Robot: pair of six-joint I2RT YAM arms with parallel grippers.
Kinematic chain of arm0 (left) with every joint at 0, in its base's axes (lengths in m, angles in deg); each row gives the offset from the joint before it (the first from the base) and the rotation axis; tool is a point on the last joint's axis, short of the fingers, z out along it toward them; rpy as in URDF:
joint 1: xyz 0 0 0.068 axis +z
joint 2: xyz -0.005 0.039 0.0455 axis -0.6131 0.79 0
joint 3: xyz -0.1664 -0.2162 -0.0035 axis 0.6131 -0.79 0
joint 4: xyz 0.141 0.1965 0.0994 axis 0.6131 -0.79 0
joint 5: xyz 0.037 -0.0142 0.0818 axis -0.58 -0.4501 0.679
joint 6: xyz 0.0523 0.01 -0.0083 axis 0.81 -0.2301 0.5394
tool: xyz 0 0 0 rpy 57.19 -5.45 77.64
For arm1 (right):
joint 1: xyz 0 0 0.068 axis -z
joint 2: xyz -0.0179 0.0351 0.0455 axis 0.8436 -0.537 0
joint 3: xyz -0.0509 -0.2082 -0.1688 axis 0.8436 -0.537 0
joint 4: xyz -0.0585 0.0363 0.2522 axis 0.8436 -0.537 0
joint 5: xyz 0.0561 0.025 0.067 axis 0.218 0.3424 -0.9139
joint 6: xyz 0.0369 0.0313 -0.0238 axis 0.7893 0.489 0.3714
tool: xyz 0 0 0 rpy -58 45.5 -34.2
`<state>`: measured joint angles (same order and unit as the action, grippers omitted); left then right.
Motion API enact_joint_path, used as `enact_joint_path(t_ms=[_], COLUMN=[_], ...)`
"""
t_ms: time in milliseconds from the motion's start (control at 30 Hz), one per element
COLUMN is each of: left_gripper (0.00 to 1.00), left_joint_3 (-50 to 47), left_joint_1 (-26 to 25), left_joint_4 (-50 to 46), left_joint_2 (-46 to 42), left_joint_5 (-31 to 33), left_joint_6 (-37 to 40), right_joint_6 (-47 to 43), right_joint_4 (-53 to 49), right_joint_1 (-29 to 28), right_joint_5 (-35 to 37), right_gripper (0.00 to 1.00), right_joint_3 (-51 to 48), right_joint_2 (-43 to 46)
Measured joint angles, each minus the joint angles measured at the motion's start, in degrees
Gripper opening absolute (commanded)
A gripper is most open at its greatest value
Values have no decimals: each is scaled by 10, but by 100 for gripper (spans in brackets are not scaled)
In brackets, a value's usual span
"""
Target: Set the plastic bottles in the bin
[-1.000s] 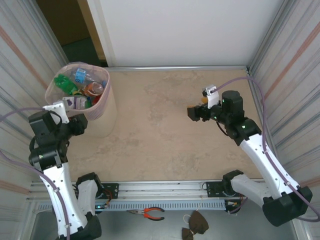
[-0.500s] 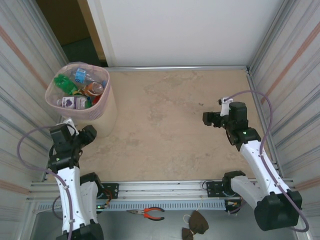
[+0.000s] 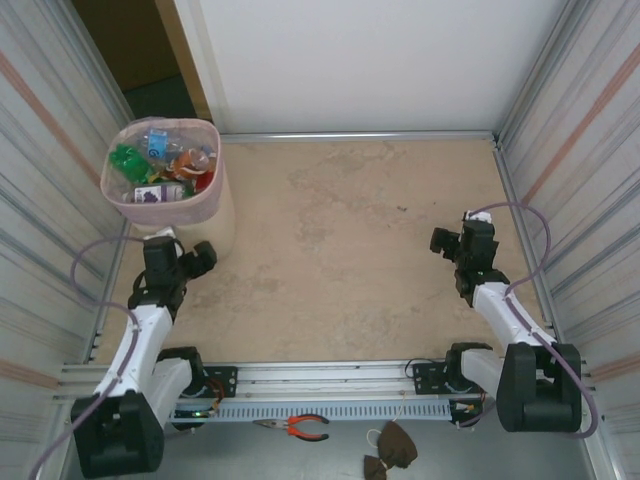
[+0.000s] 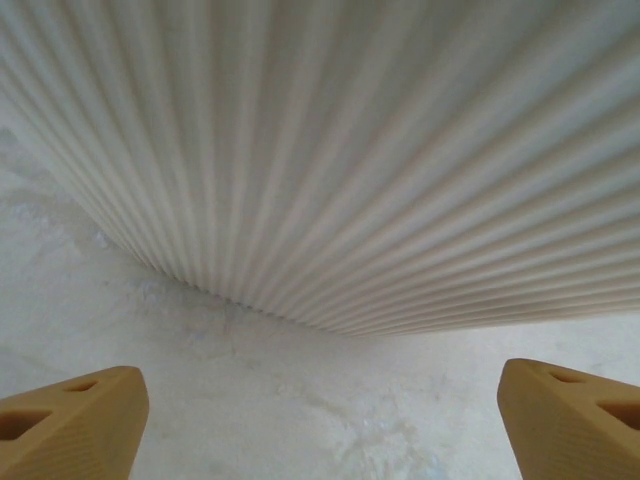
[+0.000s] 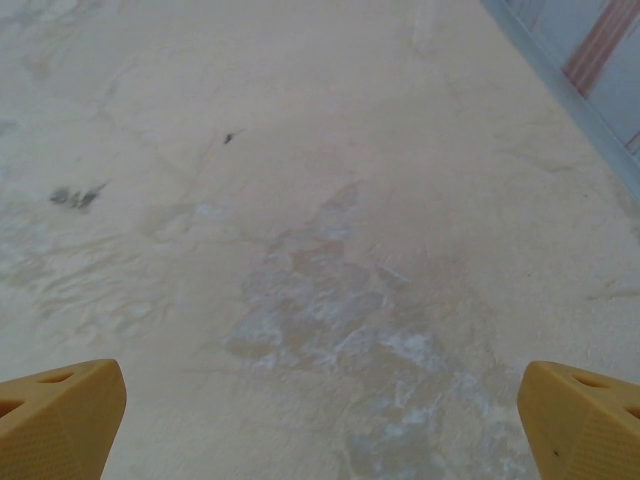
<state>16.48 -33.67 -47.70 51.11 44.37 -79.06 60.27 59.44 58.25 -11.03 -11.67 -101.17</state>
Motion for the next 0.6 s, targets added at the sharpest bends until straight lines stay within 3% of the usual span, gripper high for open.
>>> enact_joint_path(t_ms=[300,600], left_gripper=[99,99], left_joint_3=[-8,-58], left_joint_1=[-3,11], left_joint_4=[172,403], left_joint_2=[111,222], left_joint_5=[9,-89], left_joint_6=[121,204], right_joint_6=[-5,-18], right_joint_4=[182,337], right_joint_1=[16,19], right_joint_5=[4,-59], right_gripper=[99,99], right_joint_3=[-50,-54], right_joint_2=[-75,-192])
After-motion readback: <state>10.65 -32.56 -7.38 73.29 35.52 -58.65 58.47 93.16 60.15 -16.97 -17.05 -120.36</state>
